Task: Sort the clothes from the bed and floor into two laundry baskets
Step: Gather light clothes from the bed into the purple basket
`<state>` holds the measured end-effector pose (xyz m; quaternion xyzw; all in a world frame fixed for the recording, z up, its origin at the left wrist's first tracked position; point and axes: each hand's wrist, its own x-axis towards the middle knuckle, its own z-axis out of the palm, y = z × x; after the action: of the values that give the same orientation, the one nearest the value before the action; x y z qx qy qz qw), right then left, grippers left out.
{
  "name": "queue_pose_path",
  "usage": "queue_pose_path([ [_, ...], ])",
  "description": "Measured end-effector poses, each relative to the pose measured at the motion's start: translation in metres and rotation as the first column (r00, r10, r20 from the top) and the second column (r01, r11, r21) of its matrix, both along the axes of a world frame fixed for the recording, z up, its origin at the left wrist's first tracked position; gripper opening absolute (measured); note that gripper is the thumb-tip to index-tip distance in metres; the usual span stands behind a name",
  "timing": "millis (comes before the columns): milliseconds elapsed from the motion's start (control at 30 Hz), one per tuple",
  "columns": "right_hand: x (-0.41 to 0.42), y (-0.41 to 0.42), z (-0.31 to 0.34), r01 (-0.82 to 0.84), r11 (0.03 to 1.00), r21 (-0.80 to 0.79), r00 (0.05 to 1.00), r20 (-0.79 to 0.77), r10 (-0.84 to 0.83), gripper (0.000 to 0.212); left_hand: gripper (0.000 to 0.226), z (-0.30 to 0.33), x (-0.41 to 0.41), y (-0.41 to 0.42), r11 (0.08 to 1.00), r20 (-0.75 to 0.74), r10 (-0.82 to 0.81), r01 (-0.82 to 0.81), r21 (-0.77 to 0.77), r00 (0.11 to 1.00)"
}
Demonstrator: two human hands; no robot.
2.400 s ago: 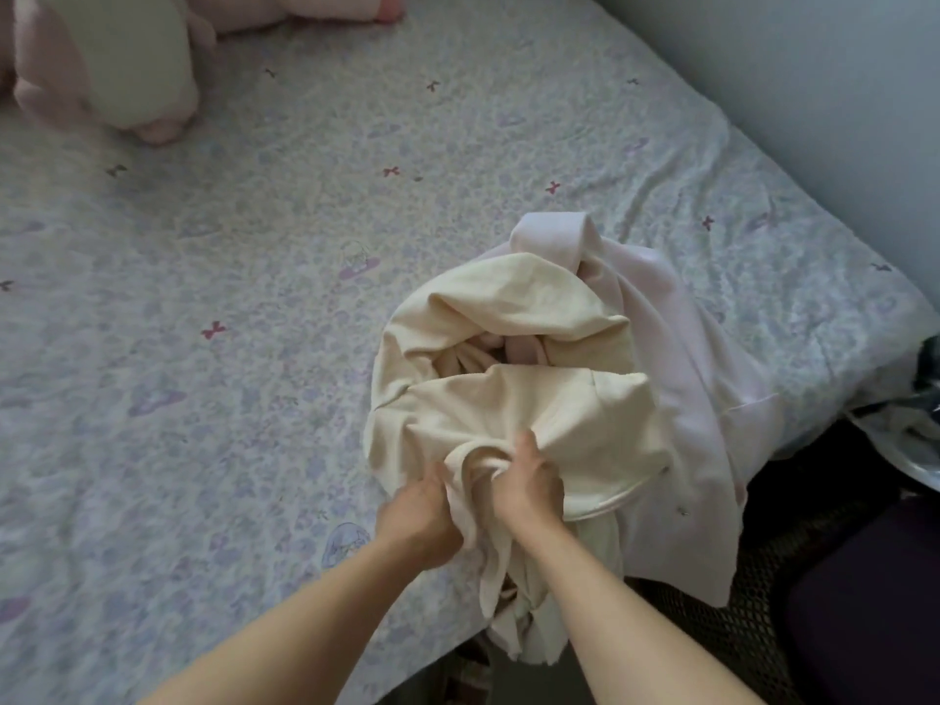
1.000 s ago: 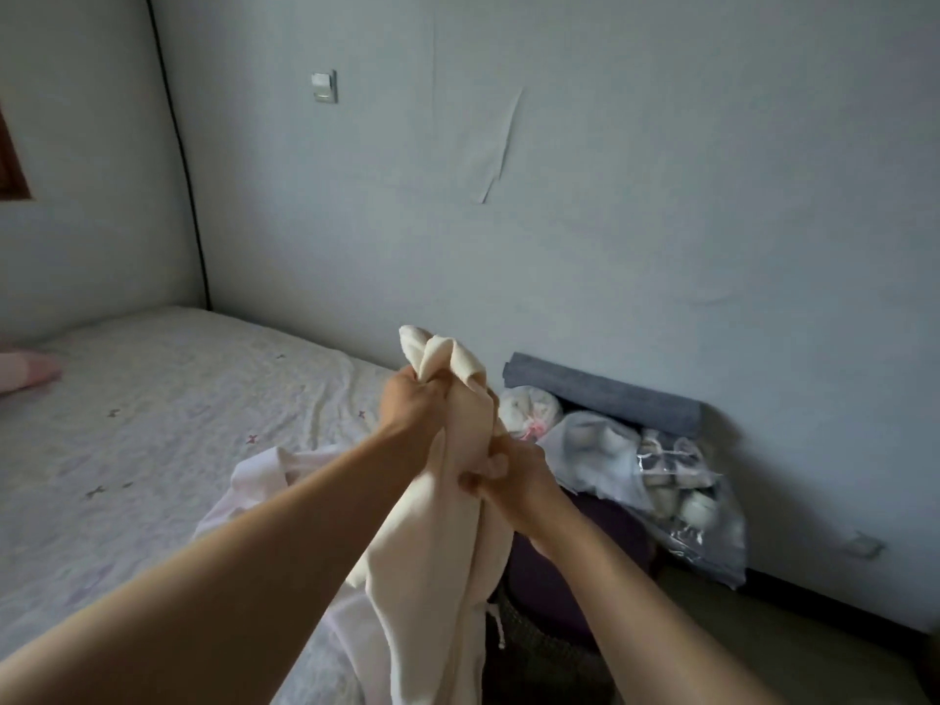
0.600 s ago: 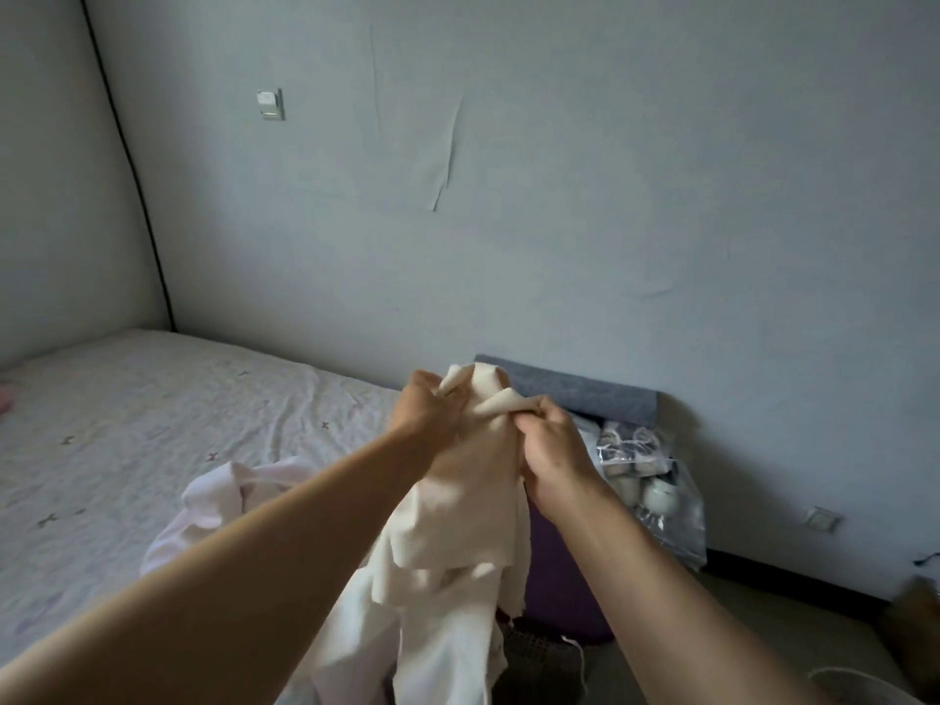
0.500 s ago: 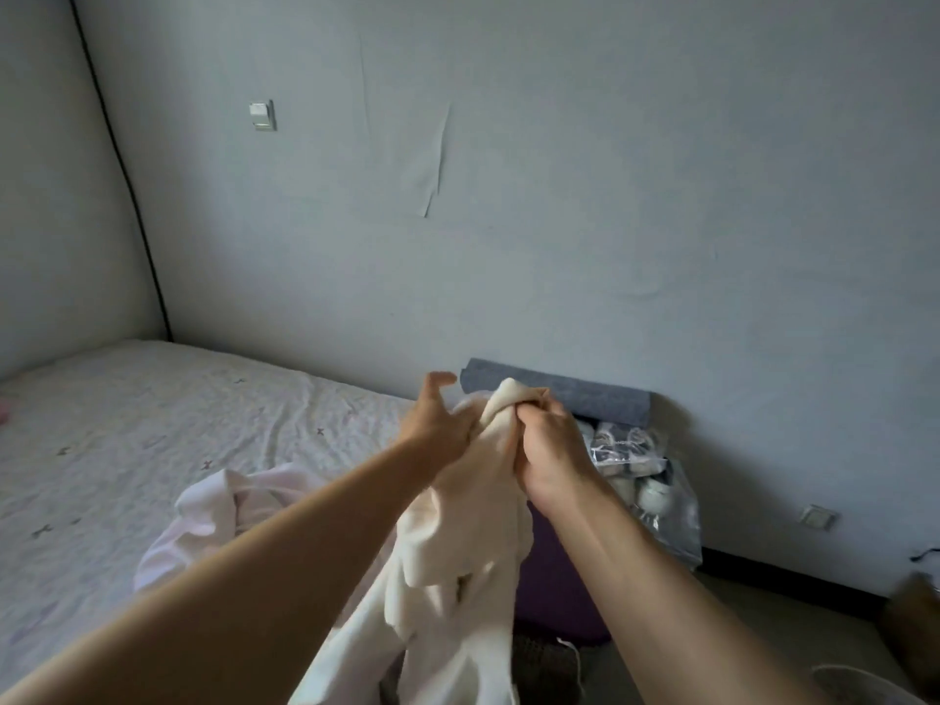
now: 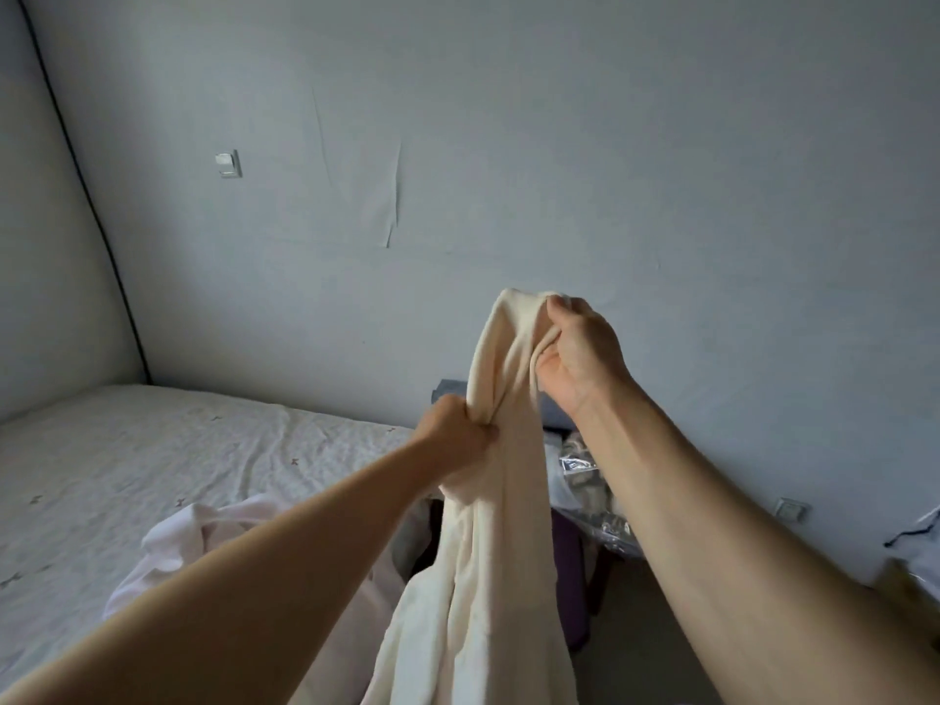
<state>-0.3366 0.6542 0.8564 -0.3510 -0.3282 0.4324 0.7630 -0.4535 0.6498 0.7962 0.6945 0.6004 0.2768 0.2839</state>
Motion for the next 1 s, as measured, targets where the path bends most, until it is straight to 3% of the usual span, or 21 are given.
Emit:
queue_pose_path([
  [133, 0.031, -0.019, -0.007, -0.055, 0.995, -0.085, 0.981, 0.179, 0.070, 0.027, 0.031, 0.024, 0.022, -0.004, 0.995, 0.211, 0.079, -0.089, 0.038, 0.974],
  [233, 0.051, -0.037, -0.014, -0.061, 0.973, -0.221, 0.913, 0.382, 0.144, 0.026, 0.027, 0.049, 0.047, -0.004, 0.985, 0.365, 0.073, -0.124, 0.117, 0.928],
  [400, 0.096, -0.053, -0.037, -0.138, 0.899, -0.415, 0.753, 0.546, 0.367, 0.069, 0.024, 0.091, 0.105, -0.012, 0.978, 0.473, -0.094, -0.008, 0.208, 0.876],
  [467, 0.110, -0.054, -0.053, -0.098, 0.884, -0.458, 0.725, 0.576, 0.379, 0.065, 0.028, 0.103, 0.130, -0.018, 0.972, 0.525, -0.156, 0.035, 0.232, 0.837],
  [567, 0.128, -0.054, -0.075, 0.052, 0.826, -0.561, 0.811, 0.506, 0.292, 0.055, 0.035, 0.117, 0.162, -0.029, 0.960, 0.603, -0.244, 0.102, 0.261, 0.759],
  [667, 0.151, -0.061, -0.086, 0.083, 0.760, -0.644, 0.926, 0.333, 0.181, 0.046, 0.041, 0.127, 0.185, -0.037, 0.945, 0.641, -0.311, 0.160, 0.285, 0.702],
  [767, 0.176, -0.073, -0.081, 0.108, 0.755, -0.647, 0.982, 0.186, 0.018, 0.031, 0.041, 0.126, 0.199, -0.043, 0.934, 0.667, -0.356, 0.218, 0.284, 0.655],
  [833, 0.191, -0.081, -0.074, 0.211, 0.738, -0.641, 0.974, 0.198, -0.107, 0.020, 0.040, 0.123, 0.206, -0.042, 0.932, 0.673, -0.362, 0.244, 0.267, 0.645],
  [1000, 0.223, -0.109, -0.058, 0.467, 0.587, -0.662, 0.884, 0.346, -0.313, 0.026, 0.041, 0.113, 0.230, -0.040, 0.923, 0.677, -0.381, 0.303, 0.237, 0.629],
])
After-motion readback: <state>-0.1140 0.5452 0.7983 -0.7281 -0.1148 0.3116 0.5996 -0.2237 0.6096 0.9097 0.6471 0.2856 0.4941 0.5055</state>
